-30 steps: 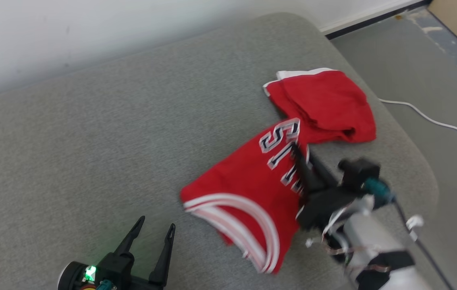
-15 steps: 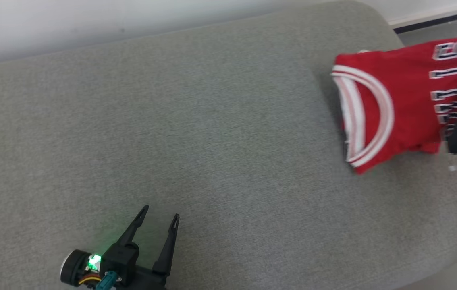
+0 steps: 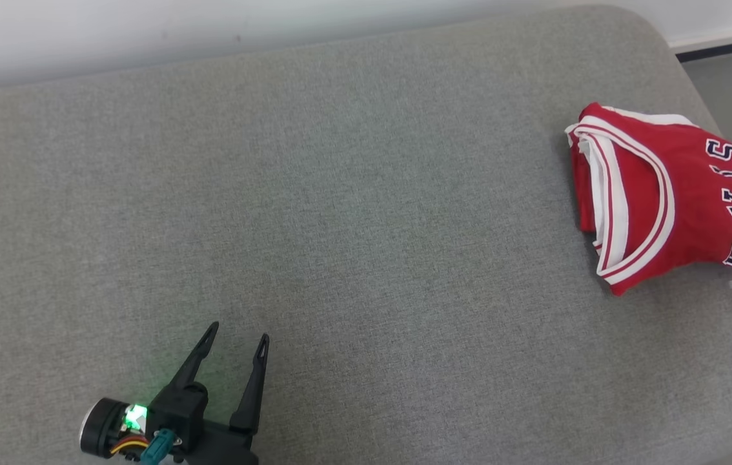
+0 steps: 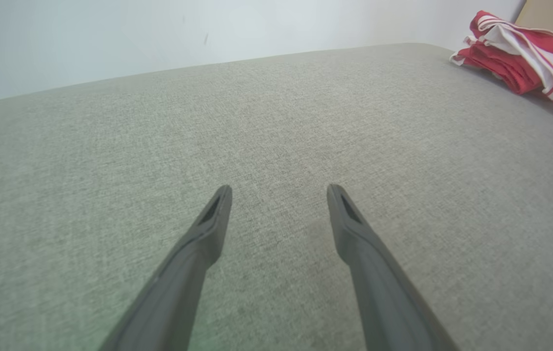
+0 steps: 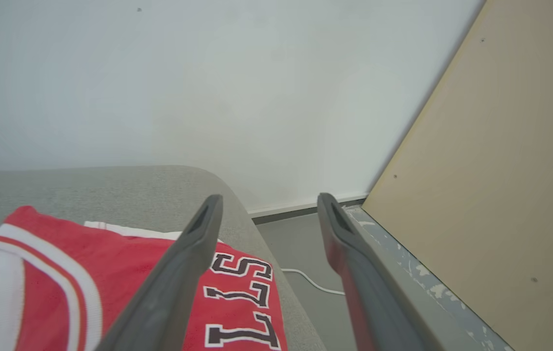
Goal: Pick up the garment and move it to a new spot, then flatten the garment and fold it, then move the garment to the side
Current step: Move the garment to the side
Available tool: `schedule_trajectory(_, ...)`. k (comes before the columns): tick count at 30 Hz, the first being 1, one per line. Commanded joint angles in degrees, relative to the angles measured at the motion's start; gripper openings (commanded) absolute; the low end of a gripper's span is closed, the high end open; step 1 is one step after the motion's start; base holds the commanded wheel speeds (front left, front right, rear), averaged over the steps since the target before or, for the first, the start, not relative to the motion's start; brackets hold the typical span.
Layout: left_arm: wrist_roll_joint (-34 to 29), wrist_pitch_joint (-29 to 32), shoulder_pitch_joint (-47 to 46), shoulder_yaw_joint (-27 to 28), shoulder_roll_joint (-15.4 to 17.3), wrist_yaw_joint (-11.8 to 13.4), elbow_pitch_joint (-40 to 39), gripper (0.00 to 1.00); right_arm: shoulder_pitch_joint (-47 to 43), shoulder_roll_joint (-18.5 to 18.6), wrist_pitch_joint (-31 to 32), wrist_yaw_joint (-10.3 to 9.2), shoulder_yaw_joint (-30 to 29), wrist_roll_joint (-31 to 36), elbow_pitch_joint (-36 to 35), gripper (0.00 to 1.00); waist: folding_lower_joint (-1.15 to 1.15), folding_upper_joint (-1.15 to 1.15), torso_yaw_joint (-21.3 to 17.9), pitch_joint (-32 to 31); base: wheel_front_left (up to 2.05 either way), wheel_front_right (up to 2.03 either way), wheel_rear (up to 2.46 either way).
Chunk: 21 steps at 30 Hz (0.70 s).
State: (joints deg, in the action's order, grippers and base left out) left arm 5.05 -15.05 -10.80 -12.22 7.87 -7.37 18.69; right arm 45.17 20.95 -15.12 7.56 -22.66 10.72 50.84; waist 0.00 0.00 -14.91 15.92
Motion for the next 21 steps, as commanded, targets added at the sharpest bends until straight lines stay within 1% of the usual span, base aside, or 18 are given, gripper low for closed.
schedule_trajectory(1, -0.8, -0.2, 0.8, 0.4, -0.2, 0.1, 0.3, 1.0, -2.7, -2.0, 0.0, -0.16, 1.5, 0.2, -2.6, 1.0, 0.0, 0.0, 0.1, -1.0, 0.0, 0.0, 0.0)
schedule_trajectory(2, -1.0, -0.2, 1.0, 0.6, -0.4, 0.1, 0.2, 1.0, -4.5, -3.4, 0.0, -0.16, 3.3, 0.3, -4.1, 1.0, 0.0, 0.0, 0.0, -1.4, 0.0, 0.0, 0.0)
schedule_trajectory(4, -1.3, -0.2, 1.6, 0.8, -0.6, 0.1, 0.1, 1.0, -7.3, -5.6, 0.0, -0.16, 5.0, -1.2, -7.5, 1.0, 0.0, 0.0, 0.1, -2.4, 0.0, 0.0, 0.0)
schedule_trajectory(7, -1.0, -0.2, 2.2, 1.0, -0.9, 0.0, -0.1, 1.0, -11.6, -9.7, 0.0, -0.16, 8.6, -3.5, -11.9, 1.0, 0.0, 0.0, 0.3, -3.9, 0.0, 0.0, 0.0)
schedule_trajectory(9, -0.6, -0.2, 2.8, 1.1, -0.9, 0.0, -0.2, 1.0, -14.7, -11.7, 0.0, -0.16, 11.5, -5.2, -14.2, 1.0, 0.0, 0.0, 0.6, -4.8, 0.0, 0.0, 0.0)
schedule_trajectory(13, 0.0, -0.2, 3.5, 1.2, -1.0, -0.1, -0.5, 1.0, -19.4, -13.9, 0.0, -0.16, 16.1, -8.6, -18.1, 1.0, 0.0, 0.0, 1.8, -6.4, 0.0, 0.0, 0.0)
schedule_trajectory(17, 0.4, -0.2, 4.6, 2.3, -1.3, 0.0, -0.6, 1.0, -23.2, -15.8, 0.0, -0.16, 18.2, -11.1, -21.0, 1.0, 0.0, 0.0, 3.7, -8.2, 0.0, 0.0, 0.0)
schedule_trajectory(21, 0.7, -0.2, 6.0, 3.0, -1.9, 0.0, -0.5, 1.0, -27.1, -17.0, 0.0, -0.16, 19.2, -12.2, -21.7, 1.0, 0.0, 0.0, 6.2, -10.2, 0.0, 0.0, 0.0)
